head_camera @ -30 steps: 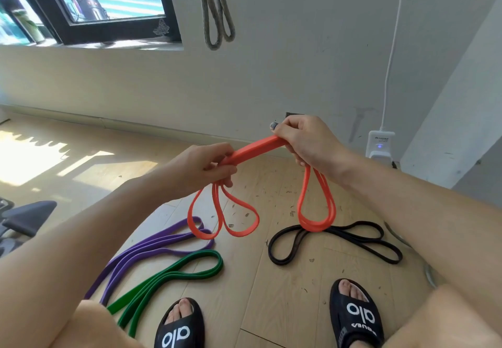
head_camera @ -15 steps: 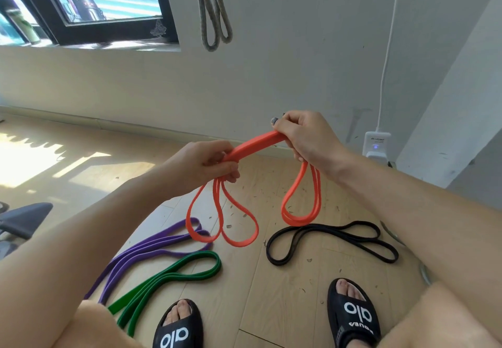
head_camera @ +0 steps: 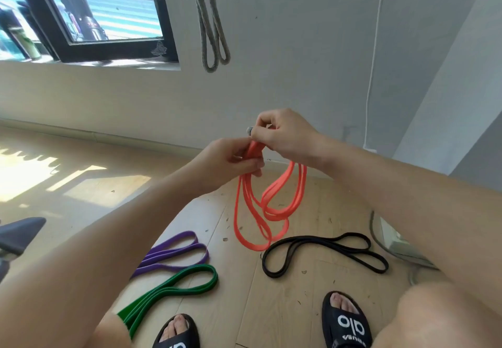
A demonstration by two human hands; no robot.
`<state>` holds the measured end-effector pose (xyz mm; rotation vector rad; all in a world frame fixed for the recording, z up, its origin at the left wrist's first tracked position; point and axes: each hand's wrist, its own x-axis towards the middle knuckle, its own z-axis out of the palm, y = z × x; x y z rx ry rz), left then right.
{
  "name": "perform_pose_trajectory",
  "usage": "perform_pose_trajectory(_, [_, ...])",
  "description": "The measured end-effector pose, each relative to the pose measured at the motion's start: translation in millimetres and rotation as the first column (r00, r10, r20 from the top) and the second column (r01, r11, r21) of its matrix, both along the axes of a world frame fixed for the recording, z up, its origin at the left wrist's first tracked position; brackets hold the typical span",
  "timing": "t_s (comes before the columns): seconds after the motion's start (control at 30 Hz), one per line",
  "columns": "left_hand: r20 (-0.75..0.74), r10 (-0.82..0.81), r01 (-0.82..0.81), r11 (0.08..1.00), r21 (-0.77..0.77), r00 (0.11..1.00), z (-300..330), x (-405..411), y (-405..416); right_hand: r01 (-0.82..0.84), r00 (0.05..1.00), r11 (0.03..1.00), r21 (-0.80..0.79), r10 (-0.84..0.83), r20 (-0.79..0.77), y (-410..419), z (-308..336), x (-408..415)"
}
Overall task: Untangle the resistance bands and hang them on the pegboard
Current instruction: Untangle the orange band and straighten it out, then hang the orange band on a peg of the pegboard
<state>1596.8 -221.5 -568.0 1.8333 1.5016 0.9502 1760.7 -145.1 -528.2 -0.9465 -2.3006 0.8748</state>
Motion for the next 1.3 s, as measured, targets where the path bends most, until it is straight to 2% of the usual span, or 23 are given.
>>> perform_pose_trajectory(0.4, [-0.187, -0.098, 0.079, 0.991, -0.109, 0.977, 45.5, -41.7, 84.5, 0.004, 0.978, 0.97, -0.242, -0.054, -0.203, 96.3, 24.6, 1.1])
perform_pose_trajectory(0.6, [-0.123, -0.149, 0.127, 0.978, -0.168, 0.981, 101.8, -79.4, 162.0, 0.034, 0.961, 0.954, -0.296, -0.112, -0.251, 168.9, 69.9, -25.5])
perform_pose_trajectory(0.77, [-0.072, -0.14, 0.125, 0.975, -0.185, 0.988, 194.7, -96.4, 205.1, 0.069, 0.942, 0.956, -0.286, -0.157, -0.297, 208.3, 155.9, -42.7])
perform_pose_trajectory(0.97, [-0.013, -0.128, 0.125, 0.98, -0.152, 0.992, 351.2, -108.2, 240.2, 0.101, 0.908, 0.951, -0.293, -0.208, -0.364, 235.7, 307.2, -52.8])
perform_pose_trajectory(1.07, [-0.048, -0.153, 0.142, 0.974, -0.177, 0.987, 421.6, -115.8, 250.7, 0.102, 0.906, 0.953, -0.286, -0.207, -0.369, 244.2, 380.6, -58.4])
perform_pose_trajectory(1.17, [-0.09, -0.107, 0.092, 0.983, -0.157, 0.99, 484.0, -128.7, 259.3, 0.098, 0.936, 0.957, -0.274, -0.183, -0.302, 249.1, 438.6, -65.6])
perform_pose_trajectory(1.3, [-0.171, -0.105, 0.088, 0.991, -0.106, 0.98, 551.9, -148.0, 276.2, 0.058, 0.986, 0.963, -0.264, -0.097, -0.134, 254.7, 498.9, -72.7])
